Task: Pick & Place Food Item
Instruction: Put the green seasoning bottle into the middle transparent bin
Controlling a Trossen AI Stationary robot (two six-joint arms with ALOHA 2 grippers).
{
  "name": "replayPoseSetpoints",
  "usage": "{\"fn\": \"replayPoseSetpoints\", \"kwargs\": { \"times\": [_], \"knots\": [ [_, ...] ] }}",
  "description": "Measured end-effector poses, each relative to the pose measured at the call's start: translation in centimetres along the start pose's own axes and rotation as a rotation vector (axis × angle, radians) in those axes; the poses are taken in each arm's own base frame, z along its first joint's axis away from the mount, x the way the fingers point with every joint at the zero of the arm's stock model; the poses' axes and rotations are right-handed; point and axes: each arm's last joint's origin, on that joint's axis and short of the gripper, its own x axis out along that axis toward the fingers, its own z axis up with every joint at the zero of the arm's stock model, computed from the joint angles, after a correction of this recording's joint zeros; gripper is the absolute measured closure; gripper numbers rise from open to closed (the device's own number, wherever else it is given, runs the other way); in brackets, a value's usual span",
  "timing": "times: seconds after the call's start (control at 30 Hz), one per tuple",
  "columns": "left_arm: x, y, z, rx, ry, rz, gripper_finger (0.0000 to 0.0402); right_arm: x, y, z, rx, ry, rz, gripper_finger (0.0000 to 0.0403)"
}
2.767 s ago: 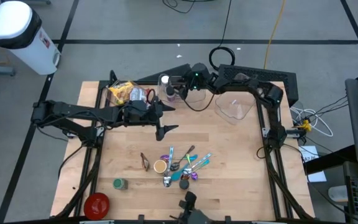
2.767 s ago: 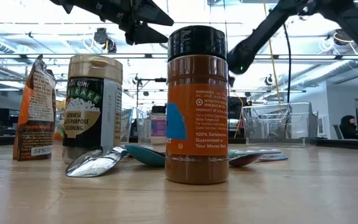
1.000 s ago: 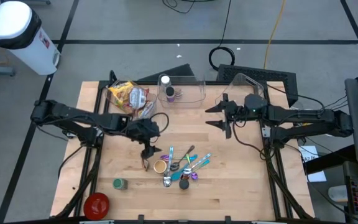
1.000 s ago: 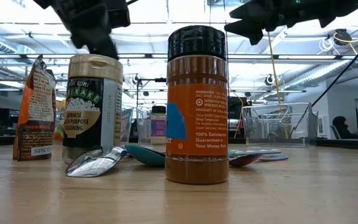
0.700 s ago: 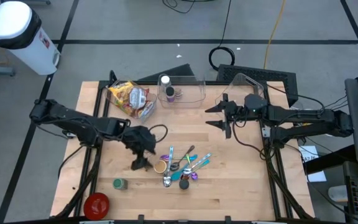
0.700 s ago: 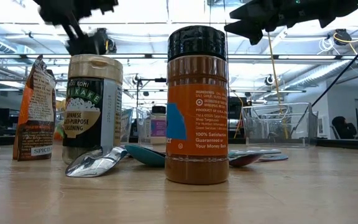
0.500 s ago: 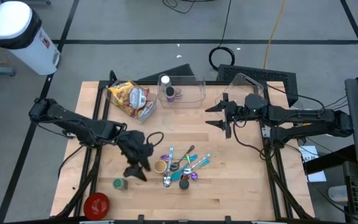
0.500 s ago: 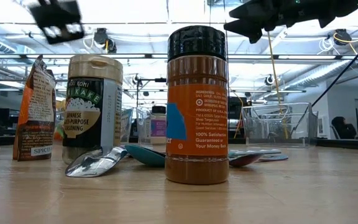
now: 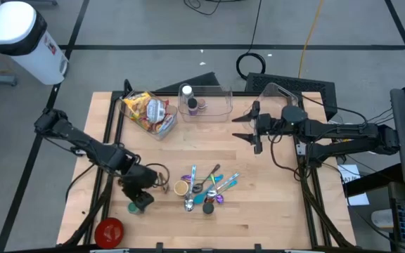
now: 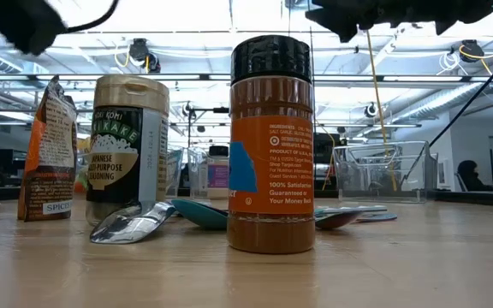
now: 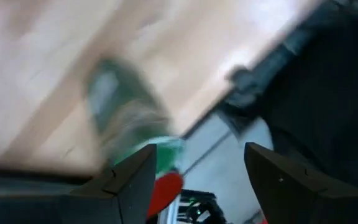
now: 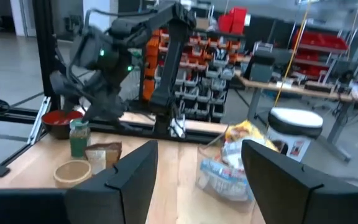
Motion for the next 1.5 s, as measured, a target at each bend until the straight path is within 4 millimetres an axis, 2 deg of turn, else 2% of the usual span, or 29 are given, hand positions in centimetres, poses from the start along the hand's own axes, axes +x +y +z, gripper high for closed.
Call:
{"fn": "replayPoseSetpoints", "kwargs": {
  "times": [0.17, 0.37, 0.57, 0.73, 0.97, 1.13, 1.5],
  "knots": [
    [0.2, 1.0, -0.6, -0.239, -0.056, 0.120, 0.0132, 0.0, 0.0, 0.3, -0.040, -0.028, -0.004, 0.0177],
    [0.5, 1.3, -0.9, -0.378, -0.117, 0.158, 0.0089, 0.0, 0.0, 0.3, -0.046, -0.029, 0.000, 0.0177],
    [0.7, 1.2, -1.2, -0.400, -0.154, 0.162, 0.0046, 0.0, 0.0, 0.3, -0.046, -0.029, 0.000, 0.0177],
    [1.2, 1.0, -2.1, -0.391, -0.143, 0.164, 0.0031, 0.0, 0.0, 0.3, -0.028, -0.028, 0.001, 0.0177],
    [2.2, 0.7, -4.1, -0.439, -0.120, 0.173, 0.0037, 0.0, 0.0, 0.3, -0.012, -0.024, 0.003, 0.0177],
    [2.7, 0.8, -5.1, -0.463, -0.169, 0.181, 0.0052, 0.0, 0.0, 0.2, -0.011, -0.021, 0.003, 0.0177],
    [3.2, 1.0, -6.1, -0.439, -0.256, 0.177, 0.0111, 0.0, 0.0, 0.2, -0.011, -0.021, 0.003, 0.0177]
  ]
}}
